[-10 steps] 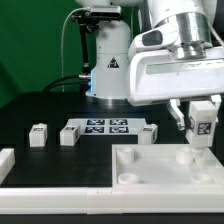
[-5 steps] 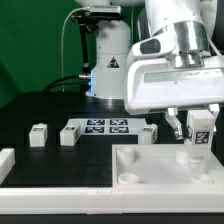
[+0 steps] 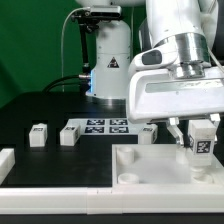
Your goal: Assemble one leg
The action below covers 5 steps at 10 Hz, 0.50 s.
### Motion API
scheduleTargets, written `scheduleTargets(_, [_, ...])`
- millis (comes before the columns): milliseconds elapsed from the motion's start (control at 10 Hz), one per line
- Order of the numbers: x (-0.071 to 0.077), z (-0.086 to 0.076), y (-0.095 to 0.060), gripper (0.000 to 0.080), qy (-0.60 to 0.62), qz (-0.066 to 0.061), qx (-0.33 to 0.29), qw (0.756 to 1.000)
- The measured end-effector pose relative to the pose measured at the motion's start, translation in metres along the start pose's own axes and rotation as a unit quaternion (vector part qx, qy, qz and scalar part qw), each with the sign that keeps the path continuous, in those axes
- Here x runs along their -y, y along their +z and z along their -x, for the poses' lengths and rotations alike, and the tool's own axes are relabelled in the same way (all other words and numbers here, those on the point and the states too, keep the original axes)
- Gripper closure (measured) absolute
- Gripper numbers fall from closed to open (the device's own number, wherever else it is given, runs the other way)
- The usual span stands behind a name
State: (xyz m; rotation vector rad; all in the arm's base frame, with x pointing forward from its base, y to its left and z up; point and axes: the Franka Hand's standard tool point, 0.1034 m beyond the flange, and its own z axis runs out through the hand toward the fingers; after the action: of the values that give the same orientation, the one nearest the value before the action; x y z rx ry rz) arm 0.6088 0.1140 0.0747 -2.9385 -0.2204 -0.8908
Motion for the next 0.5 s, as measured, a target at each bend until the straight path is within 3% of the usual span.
scheduleTargets(500, [0.0007, -0.0006, 0.0010, 0.0509, 0.000, 0.000, -0.003, 1.000])
